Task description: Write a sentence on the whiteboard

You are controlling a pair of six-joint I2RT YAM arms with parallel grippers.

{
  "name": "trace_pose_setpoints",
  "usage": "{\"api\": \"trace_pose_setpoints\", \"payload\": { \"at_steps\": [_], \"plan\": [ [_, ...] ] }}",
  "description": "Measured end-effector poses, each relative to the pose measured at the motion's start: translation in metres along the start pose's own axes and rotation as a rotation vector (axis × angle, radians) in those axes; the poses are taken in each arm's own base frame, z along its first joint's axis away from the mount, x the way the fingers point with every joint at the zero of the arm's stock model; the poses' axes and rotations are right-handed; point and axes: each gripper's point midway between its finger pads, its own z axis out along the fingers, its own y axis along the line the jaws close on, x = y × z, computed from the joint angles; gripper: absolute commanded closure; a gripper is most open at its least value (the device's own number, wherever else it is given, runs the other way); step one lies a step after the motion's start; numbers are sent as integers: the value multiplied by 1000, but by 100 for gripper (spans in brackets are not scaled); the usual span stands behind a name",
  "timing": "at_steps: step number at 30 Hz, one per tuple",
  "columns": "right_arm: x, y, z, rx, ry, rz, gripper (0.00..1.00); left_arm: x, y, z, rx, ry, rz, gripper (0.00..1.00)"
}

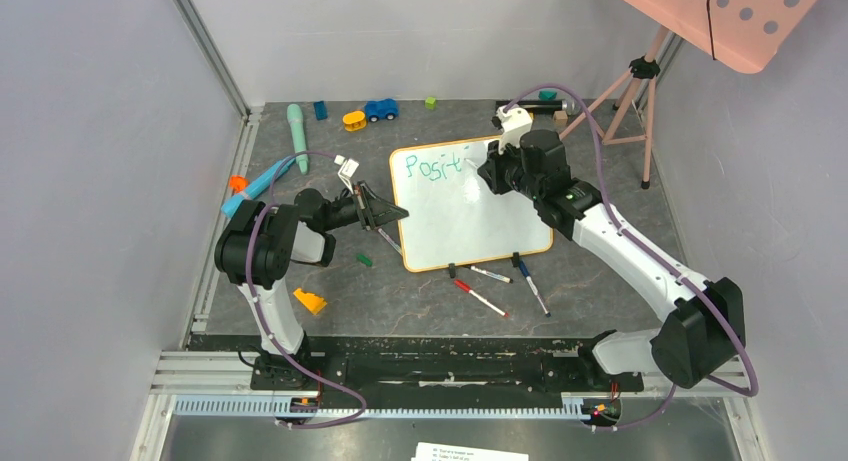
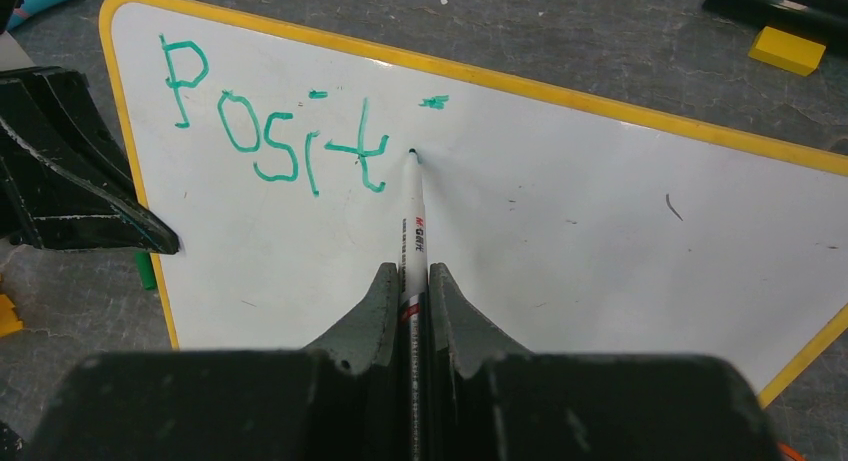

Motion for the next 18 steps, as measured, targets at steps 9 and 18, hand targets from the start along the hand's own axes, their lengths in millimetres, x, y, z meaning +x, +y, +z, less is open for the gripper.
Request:
{"api": "trace_pose_setpoints", "payload": {
  "at_steps": [9, 18],
  "plan": [
    [8, 0, -2, 0, 8, 15, 100, 0, 0, 0, 0, 0, 0, 98],
    [26, 1, -9, -5, 31, 44, 100, 0, 0, 0, 0, 0, 0, 98]
  ]
}}
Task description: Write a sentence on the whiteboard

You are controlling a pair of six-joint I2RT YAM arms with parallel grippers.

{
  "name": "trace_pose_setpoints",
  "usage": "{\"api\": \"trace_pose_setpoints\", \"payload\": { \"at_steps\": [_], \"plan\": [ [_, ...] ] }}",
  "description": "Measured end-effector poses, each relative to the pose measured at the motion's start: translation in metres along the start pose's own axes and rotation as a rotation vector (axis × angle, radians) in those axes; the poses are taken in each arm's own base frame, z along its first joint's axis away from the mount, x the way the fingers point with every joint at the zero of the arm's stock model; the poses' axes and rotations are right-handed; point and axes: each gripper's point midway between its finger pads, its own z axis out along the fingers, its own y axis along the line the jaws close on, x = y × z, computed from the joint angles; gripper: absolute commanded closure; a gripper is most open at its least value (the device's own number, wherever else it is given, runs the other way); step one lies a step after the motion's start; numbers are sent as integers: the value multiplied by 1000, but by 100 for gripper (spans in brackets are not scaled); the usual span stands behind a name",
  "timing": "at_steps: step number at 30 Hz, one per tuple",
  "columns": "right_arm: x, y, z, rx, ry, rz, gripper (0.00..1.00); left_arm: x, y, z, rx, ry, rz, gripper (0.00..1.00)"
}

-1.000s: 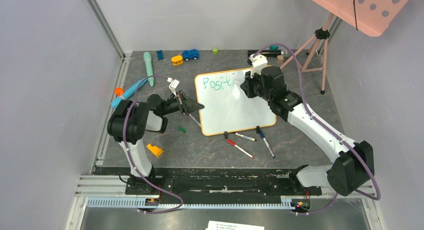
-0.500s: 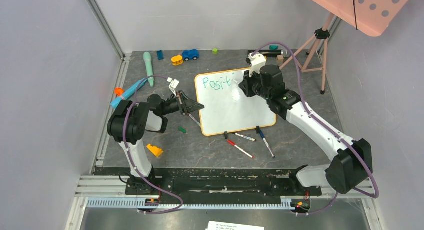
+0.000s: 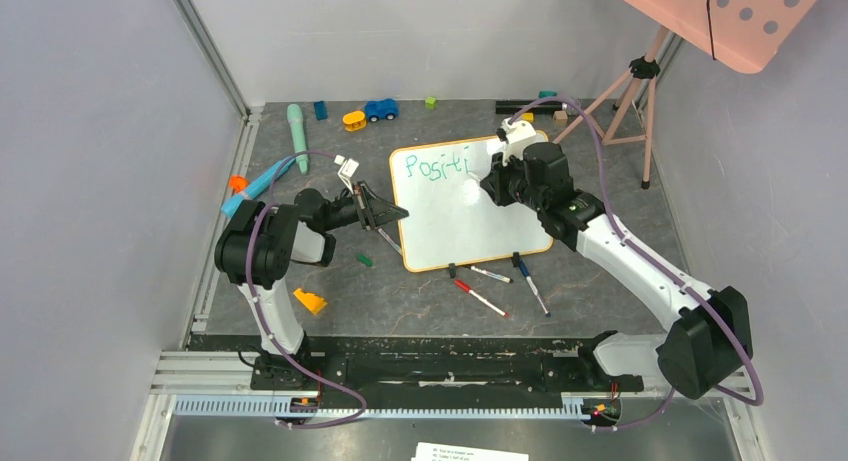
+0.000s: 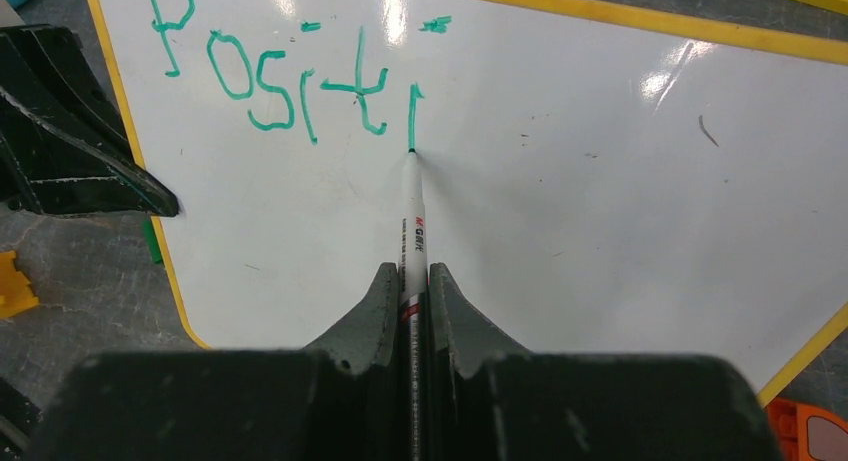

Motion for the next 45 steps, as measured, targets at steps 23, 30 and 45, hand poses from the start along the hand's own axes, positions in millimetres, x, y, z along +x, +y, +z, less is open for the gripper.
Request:
{"api": "trace_pose_setpoints", "payload": {
  "at_steps": [23, 30, 45],
  "plan": [
    [-43, -9, -15, 42, -95, 13, 100, 0, 0, 0, 2, 1, 2, 98],
    [-43, -11, -15, 51, -95, 14, 100, -2, -1, 1, 10, 5, 9, 98],
    [-33, -13, -7, 55, -65, 15, 100, -2, -2, 1, 17, 11, 13, 98]
  ]
}}
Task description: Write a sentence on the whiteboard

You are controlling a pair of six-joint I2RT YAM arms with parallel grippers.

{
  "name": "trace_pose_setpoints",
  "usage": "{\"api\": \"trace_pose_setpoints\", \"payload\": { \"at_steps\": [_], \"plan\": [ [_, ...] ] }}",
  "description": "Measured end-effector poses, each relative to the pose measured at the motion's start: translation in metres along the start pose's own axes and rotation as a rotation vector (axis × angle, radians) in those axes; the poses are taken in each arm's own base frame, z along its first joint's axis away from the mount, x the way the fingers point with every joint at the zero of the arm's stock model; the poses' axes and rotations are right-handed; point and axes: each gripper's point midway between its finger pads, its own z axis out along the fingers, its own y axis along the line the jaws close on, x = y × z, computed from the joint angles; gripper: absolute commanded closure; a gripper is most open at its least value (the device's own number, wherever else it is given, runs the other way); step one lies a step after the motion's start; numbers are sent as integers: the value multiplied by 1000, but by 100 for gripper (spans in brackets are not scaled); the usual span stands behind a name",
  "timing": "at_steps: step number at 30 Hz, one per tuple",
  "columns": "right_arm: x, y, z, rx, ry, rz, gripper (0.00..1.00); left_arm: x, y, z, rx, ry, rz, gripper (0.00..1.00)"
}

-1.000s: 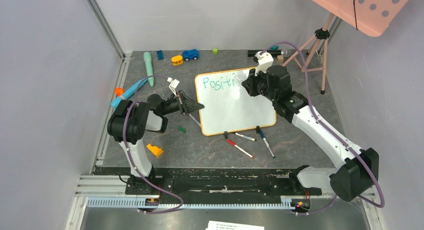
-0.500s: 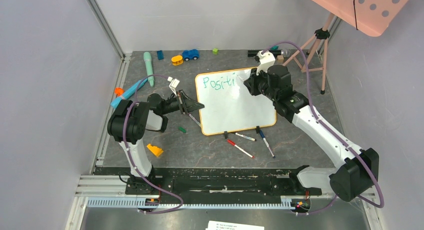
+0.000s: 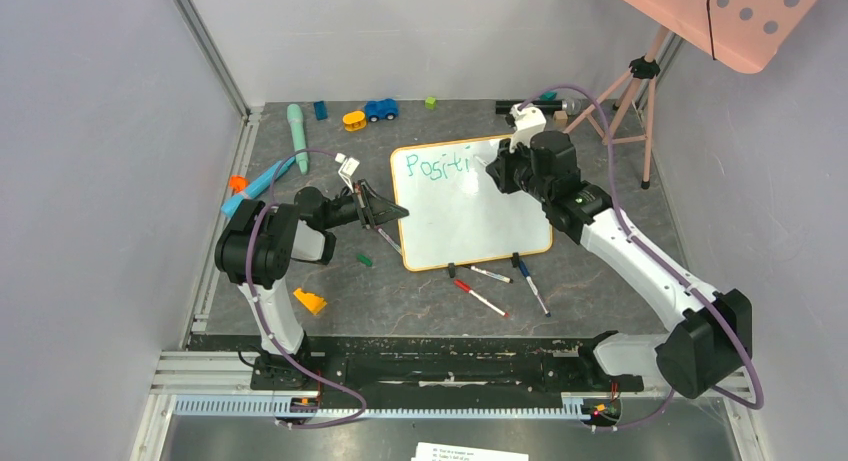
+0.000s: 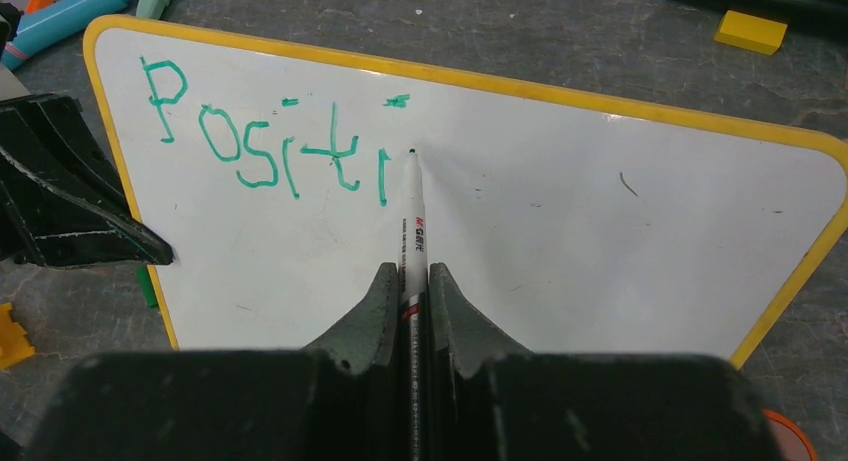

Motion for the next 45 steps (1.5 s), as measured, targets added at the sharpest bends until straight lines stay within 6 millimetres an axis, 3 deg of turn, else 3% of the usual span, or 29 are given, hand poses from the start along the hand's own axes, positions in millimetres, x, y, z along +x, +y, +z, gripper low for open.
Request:
{"api": "trace_pose_setpoints", "payload": {
  "at_steps": [17, 27, 36, 45],
  "plan": [
    [15, -2, 7, 5, 36, 1, 100, 0, 1, 0, -2, 0, -3, 98],
    [35, -5, -1, 9, 61, 9, 100, 0, 1, 0, -3, 0, -3, 98],
    [34, -5, 0, 14, 62, 8, 100, 0, 2, 0, -3, -1, -3, 98],
    [18, -13, 7, 31, 45, 9, 100, -1, 2, 0, -7, -6, -4, 98]
  ]
}}
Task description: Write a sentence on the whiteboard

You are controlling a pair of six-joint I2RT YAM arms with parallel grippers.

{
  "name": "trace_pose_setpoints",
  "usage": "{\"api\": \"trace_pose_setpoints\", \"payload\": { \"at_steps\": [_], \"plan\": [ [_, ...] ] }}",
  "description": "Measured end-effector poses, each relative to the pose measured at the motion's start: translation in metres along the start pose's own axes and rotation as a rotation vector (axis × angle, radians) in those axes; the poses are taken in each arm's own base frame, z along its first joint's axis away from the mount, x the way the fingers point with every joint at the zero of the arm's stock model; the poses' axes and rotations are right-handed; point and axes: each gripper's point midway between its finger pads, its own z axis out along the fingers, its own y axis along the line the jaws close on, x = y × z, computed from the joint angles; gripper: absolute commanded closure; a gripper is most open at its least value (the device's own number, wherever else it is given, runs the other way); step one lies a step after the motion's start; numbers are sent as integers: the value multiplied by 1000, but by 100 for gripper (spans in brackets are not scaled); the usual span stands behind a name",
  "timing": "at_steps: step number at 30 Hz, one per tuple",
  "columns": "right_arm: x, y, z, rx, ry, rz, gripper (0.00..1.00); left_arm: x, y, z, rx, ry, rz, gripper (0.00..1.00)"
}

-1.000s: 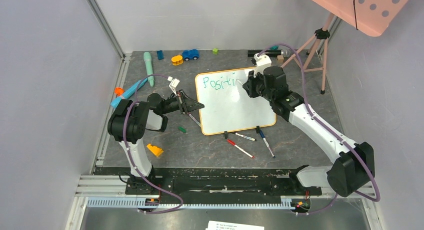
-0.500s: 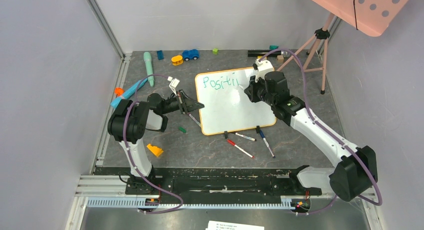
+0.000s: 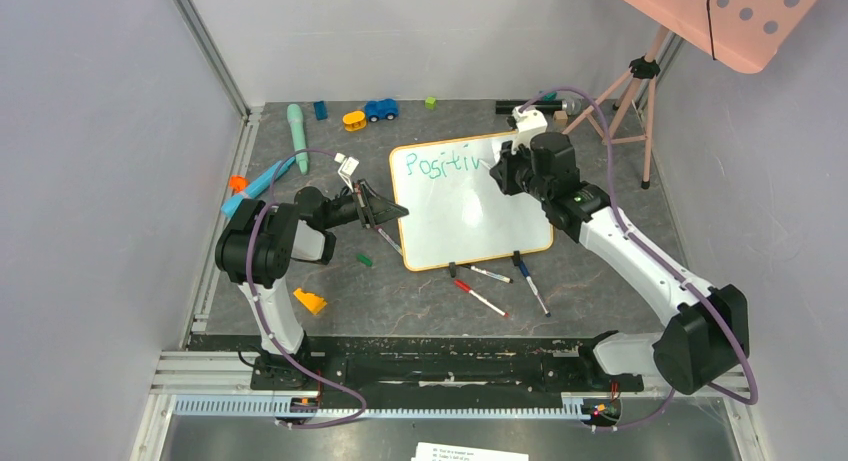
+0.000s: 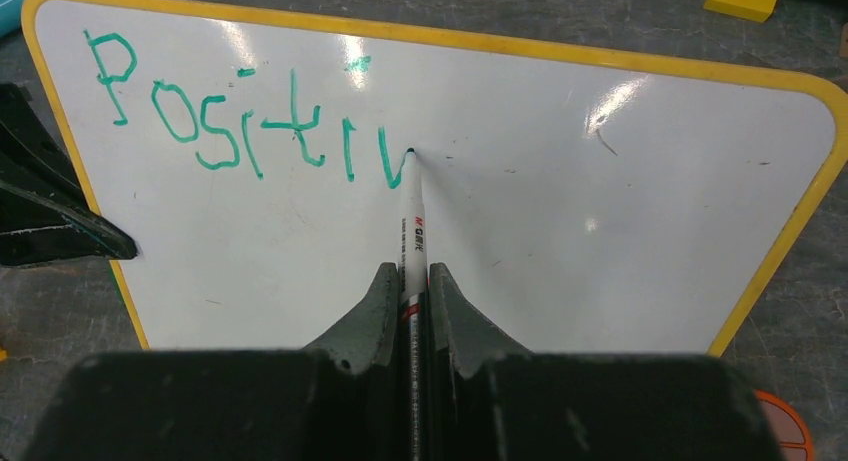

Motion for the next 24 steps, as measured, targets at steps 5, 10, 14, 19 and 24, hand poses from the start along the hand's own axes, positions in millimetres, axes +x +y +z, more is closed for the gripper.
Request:
{"api": "trace_pose_setpoints", "payload": {
  "at_steps": [5, 10, 14, 19, 24],
  "plan": [
    [-5, -2, 1, 6, -7, 3, 100, 0, 0, 0, 0, 0, 0, 98],
    [-8, -3, 2, 7, -12, 4, 100, 0, 0, 0, 0, 0, 0, 98],
    [-9, -3, 1, 4, -16, 5, 100, 0, 0, 0, 0, 0, 0, 98],
    [-14, -2, -11, -14, -49, 2, 100, 0, 0, 0, 2, 1, 2, 98],
    [-24, 0, -21, -30, -88, -1, 100, 1, 1, 0, 0, 2, -2, 98]
  ]
}}
